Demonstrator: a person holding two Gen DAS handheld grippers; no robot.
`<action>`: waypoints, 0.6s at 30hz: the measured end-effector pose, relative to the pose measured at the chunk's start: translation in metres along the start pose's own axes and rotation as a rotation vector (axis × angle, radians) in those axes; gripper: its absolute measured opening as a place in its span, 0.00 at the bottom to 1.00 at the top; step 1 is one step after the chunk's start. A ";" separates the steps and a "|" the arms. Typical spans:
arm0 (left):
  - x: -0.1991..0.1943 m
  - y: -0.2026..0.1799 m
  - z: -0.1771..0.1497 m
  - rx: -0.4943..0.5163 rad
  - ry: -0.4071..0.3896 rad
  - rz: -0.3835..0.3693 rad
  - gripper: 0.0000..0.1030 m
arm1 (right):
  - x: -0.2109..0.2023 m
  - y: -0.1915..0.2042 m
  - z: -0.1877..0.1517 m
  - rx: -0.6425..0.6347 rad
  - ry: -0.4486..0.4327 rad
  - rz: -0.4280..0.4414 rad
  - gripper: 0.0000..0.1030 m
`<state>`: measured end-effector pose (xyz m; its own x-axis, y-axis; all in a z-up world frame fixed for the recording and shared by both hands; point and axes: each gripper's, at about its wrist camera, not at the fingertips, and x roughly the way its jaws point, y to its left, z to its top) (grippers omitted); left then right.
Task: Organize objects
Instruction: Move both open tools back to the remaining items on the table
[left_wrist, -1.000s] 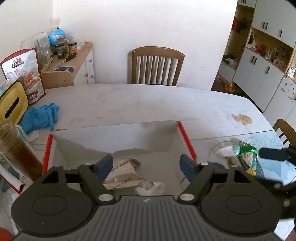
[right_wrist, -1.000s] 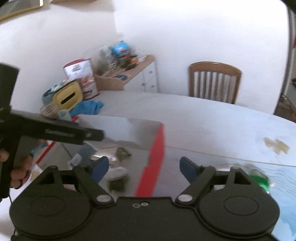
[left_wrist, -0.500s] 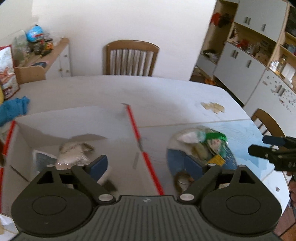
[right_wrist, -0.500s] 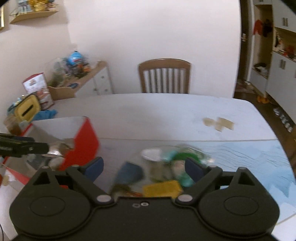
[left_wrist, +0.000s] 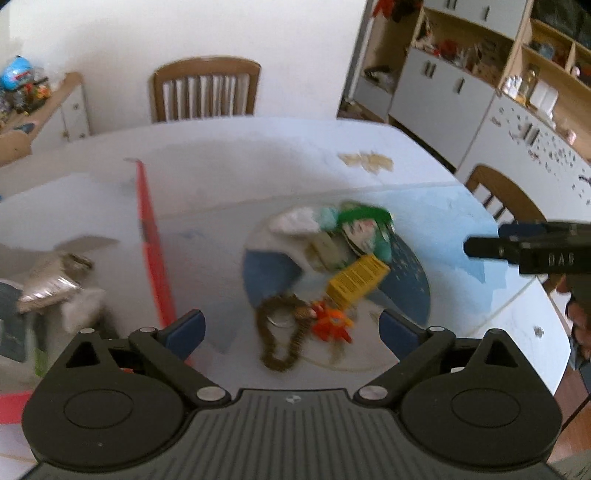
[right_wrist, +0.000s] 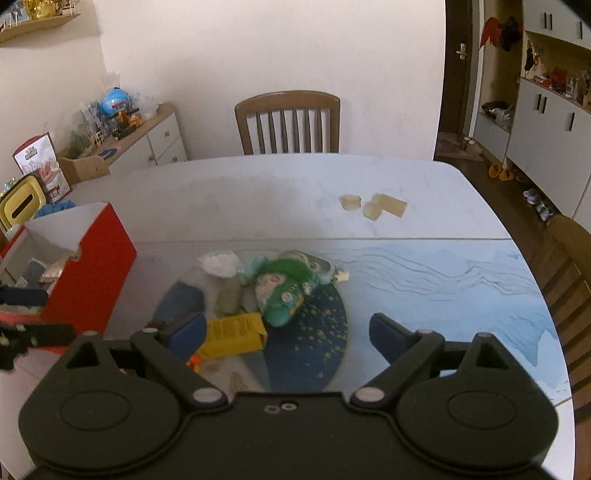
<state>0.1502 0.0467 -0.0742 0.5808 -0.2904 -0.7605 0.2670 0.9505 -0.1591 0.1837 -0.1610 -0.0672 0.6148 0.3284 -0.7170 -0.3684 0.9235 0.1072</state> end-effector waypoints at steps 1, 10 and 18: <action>0.005 -0.005 -0.003 0.007 0.007 0.004 0.98 | 0.001 -0.004 0.000 -0.004 0.005 0.002 0.91; 0.039 -0.033 -0.022 0.091 0.015 0.080 0.98 | 0.012 -0.031 0.000 -0.025 0.042 0.041 0.91; 0.062 -0.037 -0.033 0.100 -0.003 0.150 0.98 | 0.034 -0.038 0.004 -0.066 0.077 0.078 0.91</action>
<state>0.1514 -0.0028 -0.1363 0.6220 -0.1463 -0.7693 0.2523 0.9674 0.0201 0.2213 -0.1839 -0.0932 0.5284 0.3800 -0.7592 -0.4593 0.8800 0.1208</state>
